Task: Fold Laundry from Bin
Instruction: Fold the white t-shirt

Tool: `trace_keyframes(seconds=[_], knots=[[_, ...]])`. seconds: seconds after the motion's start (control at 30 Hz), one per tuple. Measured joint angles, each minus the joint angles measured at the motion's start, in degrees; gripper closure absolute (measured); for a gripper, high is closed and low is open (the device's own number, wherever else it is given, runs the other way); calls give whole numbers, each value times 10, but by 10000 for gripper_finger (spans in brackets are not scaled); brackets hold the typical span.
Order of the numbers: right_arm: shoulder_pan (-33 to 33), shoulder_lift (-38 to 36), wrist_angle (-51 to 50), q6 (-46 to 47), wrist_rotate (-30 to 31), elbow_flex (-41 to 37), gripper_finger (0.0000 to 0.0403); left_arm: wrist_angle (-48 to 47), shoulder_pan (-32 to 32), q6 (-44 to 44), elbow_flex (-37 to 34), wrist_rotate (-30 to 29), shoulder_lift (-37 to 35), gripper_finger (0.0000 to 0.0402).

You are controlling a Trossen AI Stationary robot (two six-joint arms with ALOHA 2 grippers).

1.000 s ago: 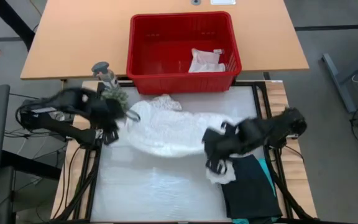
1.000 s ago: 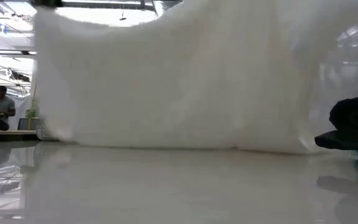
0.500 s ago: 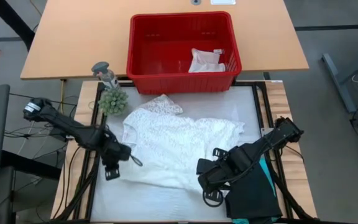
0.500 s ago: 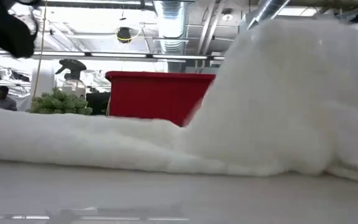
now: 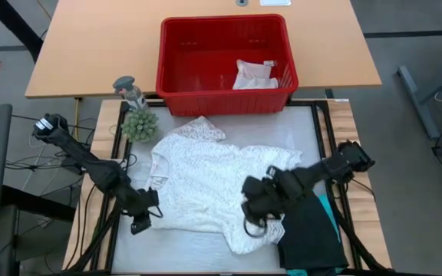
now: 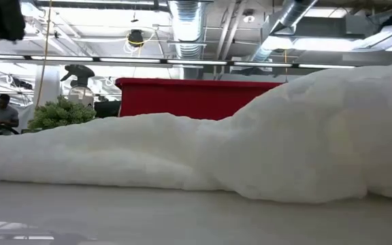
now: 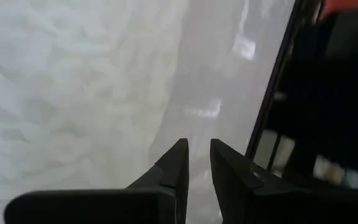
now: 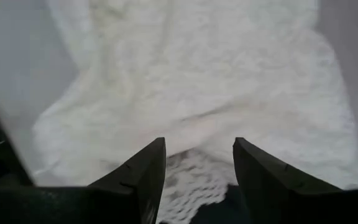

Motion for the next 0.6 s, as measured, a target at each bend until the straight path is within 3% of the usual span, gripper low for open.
trace_keyframes(seconds=[0.23,0.37,0.47,0.6], knots=[[-83,-20,-19,-20,-12,-48,191,-1,34,-8,0,-93,-163,315],[-138,-29,-24,34,-7,-98,191,6,72,-5,0,-280,-272,275],[-173,-37,-1,67,-6,-153,191,56,118,59,1,-417,-319,245],[-205,-42,22,64,-3,-209,191,82,192,148,1,-426,-311,232]])
